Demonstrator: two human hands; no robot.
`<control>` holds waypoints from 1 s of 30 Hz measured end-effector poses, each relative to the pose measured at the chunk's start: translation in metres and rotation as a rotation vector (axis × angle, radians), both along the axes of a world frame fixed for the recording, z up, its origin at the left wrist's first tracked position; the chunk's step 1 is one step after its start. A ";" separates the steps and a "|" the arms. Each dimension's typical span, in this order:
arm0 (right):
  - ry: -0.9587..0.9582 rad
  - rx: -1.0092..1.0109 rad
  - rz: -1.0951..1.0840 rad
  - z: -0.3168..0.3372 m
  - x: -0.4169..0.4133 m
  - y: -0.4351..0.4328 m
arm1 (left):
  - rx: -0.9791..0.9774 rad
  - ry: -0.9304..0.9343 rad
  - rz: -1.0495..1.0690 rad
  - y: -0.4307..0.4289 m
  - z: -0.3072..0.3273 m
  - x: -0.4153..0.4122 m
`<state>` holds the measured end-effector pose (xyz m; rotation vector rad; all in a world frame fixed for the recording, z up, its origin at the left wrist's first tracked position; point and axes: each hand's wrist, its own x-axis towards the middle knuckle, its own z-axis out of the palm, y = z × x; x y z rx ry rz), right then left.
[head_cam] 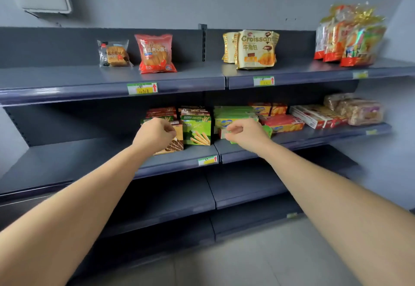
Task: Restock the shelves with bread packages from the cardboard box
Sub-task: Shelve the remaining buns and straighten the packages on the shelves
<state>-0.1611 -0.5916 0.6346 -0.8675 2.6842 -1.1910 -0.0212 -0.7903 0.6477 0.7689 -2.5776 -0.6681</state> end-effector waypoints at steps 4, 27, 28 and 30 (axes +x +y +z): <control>-0.048 0.063 -0.079 -0.029 0.027 0.061 | -0.026 -0.067 -0.124 0.047 -0.031 0.008; -0.354 0.250 -0.469 -0.199 0.085 0.471 | 0.009 -0.394 -0.560 0.433 -0.224 -0.038; -0.377 0.255 -0.489 -0.208 0.086 0.487 | 0.016 -0.417 -0.579 0.448 -0.233 -0.042; -0.431 0.264 -0.529 -0.226 0.086 0.515 | 0.014 -0.458 -0.618 0.476 -0.251 -0.052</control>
